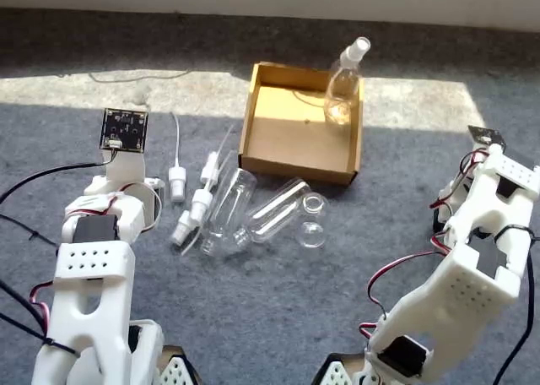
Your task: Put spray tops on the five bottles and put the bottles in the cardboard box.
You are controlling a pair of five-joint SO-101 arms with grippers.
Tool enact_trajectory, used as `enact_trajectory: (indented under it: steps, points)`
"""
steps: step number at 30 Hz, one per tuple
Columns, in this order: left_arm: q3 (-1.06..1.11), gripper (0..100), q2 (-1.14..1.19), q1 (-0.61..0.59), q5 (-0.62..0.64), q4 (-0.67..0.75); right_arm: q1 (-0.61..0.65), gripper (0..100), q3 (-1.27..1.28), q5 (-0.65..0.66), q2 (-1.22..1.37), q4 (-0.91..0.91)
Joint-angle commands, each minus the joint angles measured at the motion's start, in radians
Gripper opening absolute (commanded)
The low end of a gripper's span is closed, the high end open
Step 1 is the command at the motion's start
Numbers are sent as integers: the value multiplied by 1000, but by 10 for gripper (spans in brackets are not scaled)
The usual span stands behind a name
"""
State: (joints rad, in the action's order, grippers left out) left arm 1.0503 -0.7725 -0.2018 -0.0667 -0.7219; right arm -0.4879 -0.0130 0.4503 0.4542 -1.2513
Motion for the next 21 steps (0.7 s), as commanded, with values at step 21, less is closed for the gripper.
enact_trajectory:
  steps: [21]
  points:
    - [-337, 133, 196, 12, -60, -226, 170, 4, 263, -6, -760, 189]
